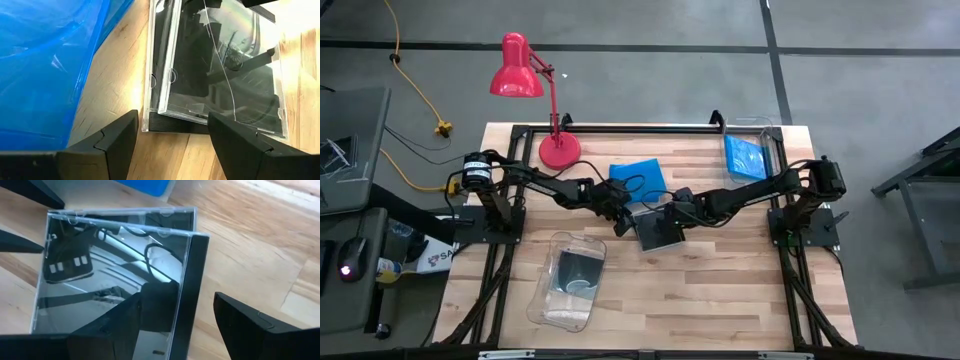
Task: Pick & place jewel cases by type
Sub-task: Put the black cd case into the bottom transparent bin
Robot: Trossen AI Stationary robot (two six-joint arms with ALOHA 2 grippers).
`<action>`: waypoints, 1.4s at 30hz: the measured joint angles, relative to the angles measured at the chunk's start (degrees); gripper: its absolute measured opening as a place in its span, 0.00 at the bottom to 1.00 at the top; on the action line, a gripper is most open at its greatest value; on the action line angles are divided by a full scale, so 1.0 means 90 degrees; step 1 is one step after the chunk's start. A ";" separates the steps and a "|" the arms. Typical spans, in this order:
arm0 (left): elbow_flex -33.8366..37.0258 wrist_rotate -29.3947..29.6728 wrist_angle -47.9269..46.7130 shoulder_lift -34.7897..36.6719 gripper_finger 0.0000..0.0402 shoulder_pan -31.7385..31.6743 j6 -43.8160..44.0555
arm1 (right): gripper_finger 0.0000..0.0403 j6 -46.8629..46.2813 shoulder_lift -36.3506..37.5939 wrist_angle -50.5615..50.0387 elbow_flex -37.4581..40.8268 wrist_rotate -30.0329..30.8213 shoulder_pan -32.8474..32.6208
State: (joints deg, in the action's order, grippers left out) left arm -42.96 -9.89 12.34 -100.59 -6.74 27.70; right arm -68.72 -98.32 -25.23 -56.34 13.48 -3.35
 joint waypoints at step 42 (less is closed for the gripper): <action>0.0019 -0.0104 -0.0078 -0.0010 0.59 0.0007 -0.0345 | 0.33 0.0764 0.0314 0.1358 0.0017 -0.0916 0.0261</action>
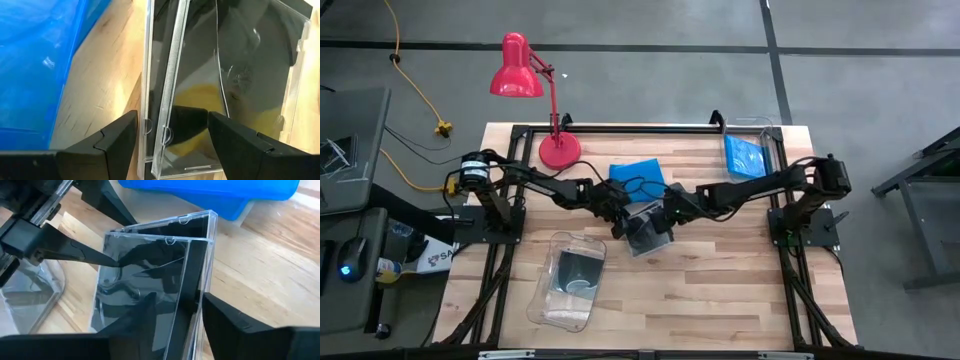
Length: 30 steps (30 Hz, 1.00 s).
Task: Pick & place jewel cases by type
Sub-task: Put the black cd case into the bottom transparent bin
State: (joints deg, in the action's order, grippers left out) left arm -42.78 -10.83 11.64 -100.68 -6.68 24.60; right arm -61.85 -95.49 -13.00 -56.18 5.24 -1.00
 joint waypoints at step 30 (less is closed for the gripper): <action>-0.0005 0.0197 0.0094 -0.0018 0.59 -0.0002 -0.0830 | 0.00 0.0229 0.0711 -0.0537 -0.0052 0.0126 0.0066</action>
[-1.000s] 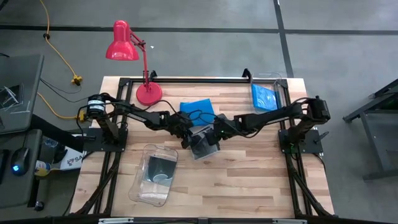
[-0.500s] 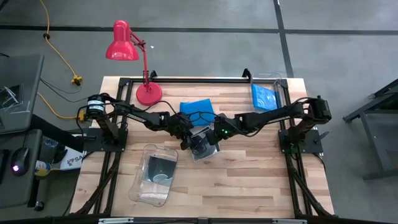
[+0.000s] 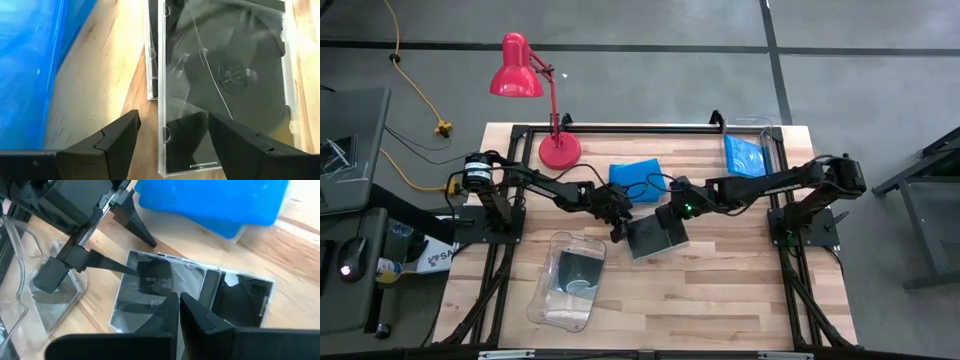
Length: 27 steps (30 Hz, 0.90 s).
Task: Pick & place jewel cases by type
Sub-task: Put the black cd case into the bottom transparent bin
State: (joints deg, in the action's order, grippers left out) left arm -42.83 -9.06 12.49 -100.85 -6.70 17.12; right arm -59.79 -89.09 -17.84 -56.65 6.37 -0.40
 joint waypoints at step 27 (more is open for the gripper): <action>-0.0002 0.0100 -0.0049 0.0016 0.59 0.0000 0.0129 | 0.54 -0.0552 -0.0500 -0.0255 0.0028 0.0445 -0.0469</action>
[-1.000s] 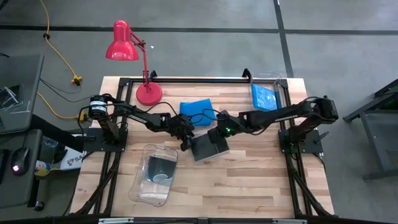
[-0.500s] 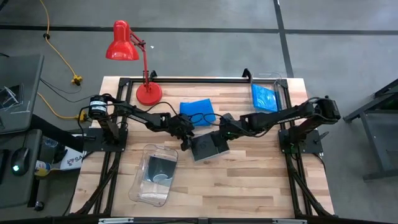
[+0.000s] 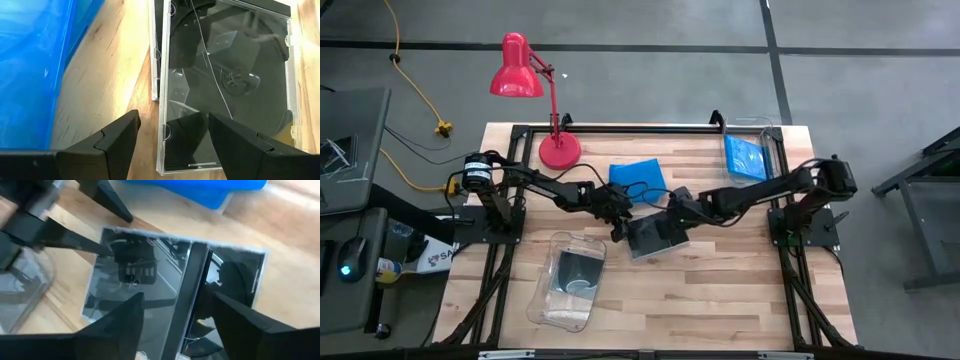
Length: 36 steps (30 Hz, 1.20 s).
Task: Pick & place jewel cases by type
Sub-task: Put the black cd case into the bottom transparent bin
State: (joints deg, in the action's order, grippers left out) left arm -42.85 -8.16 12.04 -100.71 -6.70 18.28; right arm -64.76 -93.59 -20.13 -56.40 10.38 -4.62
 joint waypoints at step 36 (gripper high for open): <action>0.0002 -0.0033 -0.0006 0.0000 0.59 -0.0002 0.0000 | 0.56 -0.0116 -0.0994 0.0964 0.0010 -0.0184 0.0014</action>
State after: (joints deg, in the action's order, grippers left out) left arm -42.83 -8.46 11.99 -100.71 -6.72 18.28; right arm -65.80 -102.54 -11.45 -56.31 8.72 -4.49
